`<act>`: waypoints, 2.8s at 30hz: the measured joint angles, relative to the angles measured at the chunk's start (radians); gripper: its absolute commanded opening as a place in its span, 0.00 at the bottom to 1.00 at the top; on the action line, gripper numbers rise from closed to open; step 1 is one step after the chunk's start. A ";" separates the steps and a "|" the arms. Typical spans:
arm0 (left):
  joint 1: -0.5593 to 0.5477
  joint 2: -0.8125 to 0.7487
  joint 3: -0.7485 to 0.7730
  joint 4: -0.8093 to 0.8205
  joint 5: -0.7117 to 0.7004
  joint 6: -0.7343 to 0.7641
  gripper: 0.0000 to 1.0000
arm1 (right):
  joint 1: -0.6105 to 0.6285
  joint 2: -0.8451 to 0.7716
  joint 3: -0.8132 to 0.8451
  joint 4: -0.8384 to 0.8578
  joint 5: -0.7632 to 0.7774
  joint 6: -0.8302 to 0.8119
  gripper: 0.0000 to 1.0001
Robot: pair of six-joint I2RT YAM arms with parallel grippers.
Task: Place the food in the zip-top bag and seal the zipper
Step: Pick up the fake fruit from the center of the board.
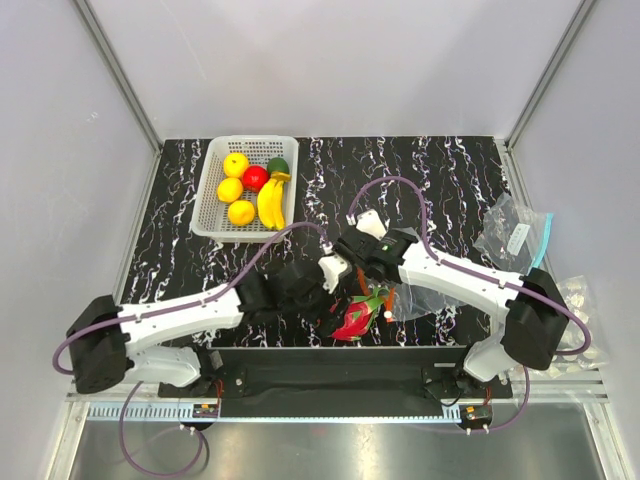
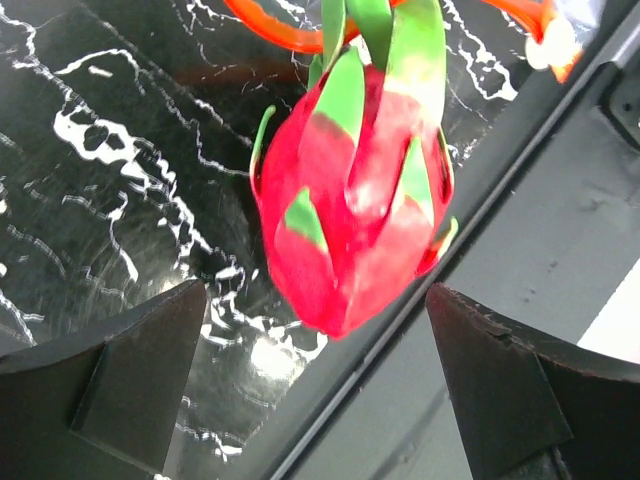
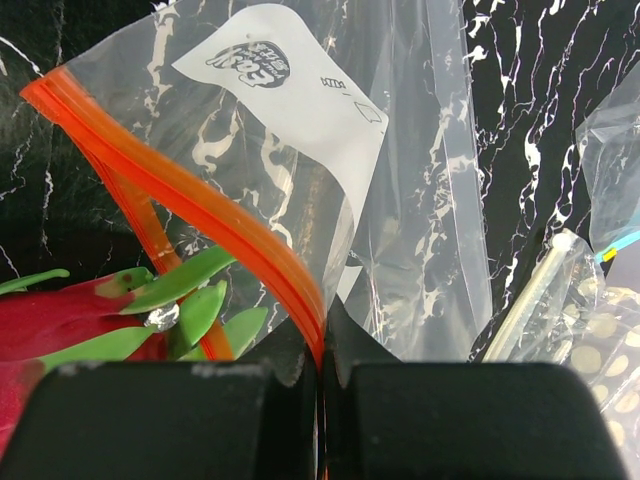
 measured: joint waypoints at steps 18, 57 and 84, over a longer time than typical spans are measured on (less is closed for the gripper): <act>0.018 0.203 0.136 0.013 0.084 0.032 0.99 | 0.000 -0.028 -0.006 -0.029 -0.001 -0.008 0.02; 0.022 0.287 0.197 -0.082 0.182 0.080 0.18 | -0.018 -0.052 -0.032 -0.046 0.033 -0.008 0.00; 0.072 0.082 0.171 -0.200 0.099 0.059 0.14 | 0.000 -0.083 -0.072 0.070 -0.015 -0.010 0.00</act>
